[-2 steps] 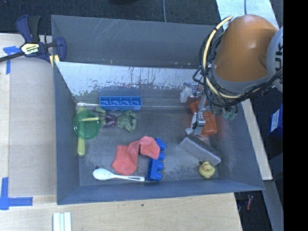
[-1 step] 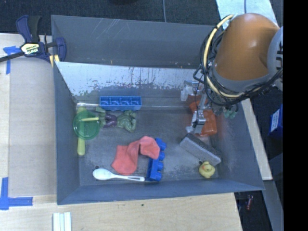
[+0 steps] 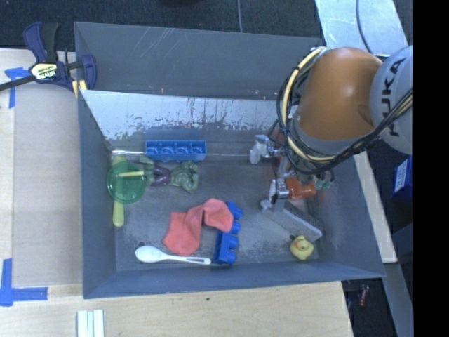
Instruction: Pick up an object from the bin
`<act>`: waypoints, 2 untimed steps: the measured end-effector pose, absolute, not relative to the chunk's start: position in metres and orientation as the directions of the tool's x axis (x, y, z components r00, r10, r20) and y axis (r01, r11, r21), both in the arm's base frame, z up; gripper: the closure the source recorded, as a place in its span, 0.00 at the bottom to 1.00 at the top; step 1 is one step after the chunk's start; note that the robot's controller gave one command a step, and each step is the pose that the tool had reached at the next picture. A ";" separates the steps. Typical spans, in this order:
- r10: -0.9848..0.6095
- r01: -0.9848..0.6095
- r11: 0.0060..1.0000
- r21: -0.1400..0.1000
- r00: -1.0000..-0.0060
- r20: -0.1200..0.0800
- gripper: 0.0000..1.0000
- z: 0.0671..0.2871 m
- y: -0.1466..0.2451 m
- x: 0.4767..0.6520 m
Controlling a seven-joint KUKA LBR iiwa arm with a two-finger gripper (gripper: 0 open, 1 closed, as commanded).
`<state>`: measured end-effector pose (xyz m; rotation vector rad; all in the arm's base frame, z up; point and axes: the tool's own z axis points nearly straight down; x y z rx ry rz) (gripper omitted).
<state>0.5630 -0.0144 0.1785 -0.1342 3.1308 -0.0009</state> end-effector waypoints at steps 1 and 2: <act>-0.237 -0.237 0.972 -0.003 -0.971 -0.016 1.00 0.097 0.039 0.530; -0.237 -0.237 0.972 -0.004 -0.971 -0.014 0.00 0.095 0.038 0.529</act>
Offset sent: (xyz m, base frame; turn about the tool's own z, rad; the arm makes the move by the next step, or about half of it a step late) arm 0.0000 0.0000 0.0000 0.0000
